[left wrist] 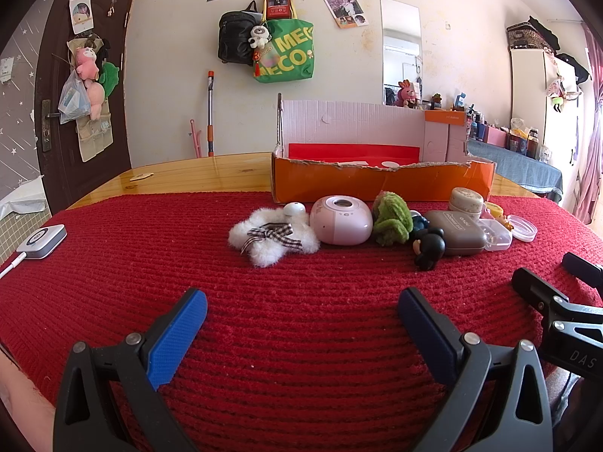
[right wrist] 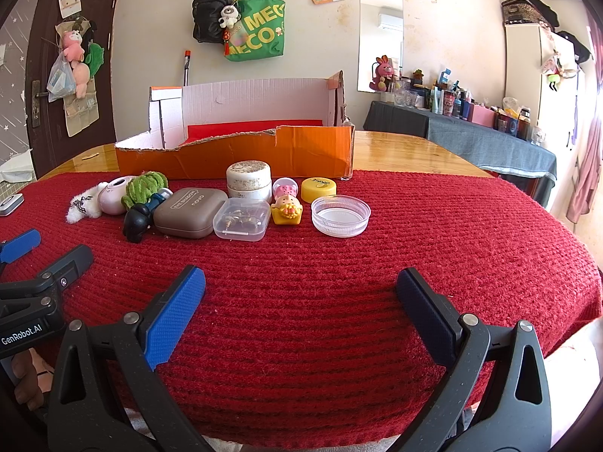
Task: Organize objects
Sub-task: 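Move left tool toward white fluffy plush while right tool approaches clear round lid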
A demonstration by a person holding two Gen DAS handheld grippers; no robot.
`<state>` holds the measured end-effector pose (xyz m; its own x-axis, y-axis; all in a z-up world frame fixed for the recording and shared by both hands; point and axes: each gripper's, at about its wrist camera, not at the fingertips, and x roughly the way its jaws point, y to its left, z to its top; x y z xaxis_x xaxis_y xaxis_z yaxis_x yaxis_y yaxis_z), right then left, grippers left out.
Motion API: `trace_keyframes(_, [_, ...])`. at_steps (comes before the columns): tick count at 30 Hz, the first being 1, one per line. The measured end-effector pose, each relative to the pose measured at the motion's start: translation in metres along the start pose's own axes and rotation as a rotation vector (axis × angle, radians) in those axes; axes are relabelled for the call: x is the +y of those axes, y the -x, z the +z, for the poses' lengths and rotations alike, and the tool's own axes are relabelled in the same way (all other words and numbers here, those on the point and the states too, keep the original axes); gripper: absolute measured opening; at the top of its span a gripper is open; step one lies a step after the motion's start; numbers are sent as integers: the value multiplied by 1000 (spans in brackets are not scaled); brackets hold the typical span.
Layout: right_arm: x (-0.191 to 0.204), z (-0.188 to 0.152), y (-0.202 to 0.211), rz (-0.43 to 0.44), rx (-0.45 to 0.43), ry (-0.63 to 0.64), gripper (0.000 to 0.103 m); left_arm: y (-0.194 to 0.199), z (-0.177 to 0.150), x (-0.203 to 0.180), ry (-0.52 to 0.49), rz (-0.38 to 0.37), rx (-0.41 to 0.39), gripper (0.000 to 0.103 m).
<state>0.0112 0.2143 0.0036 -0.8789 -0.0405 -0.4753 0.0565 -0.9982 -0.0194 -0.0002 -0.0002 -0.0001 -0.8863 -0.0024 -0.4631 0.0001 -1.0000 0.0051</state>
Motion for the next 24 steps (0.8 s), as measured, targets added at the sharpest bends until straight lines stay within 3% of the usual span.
trace_keyframes(13, [-4,6,6,8,4,12,103,2,7,2,-17,-16,-22,103])
trace_keyframes(16, [-7,9,14,3,-31,39,103,11,13,-1,-27,-21,-46,103])
trace_keyframes(24, [-17,48,12,16,-28,46,103,7,44,10,1,-93,-2,103])
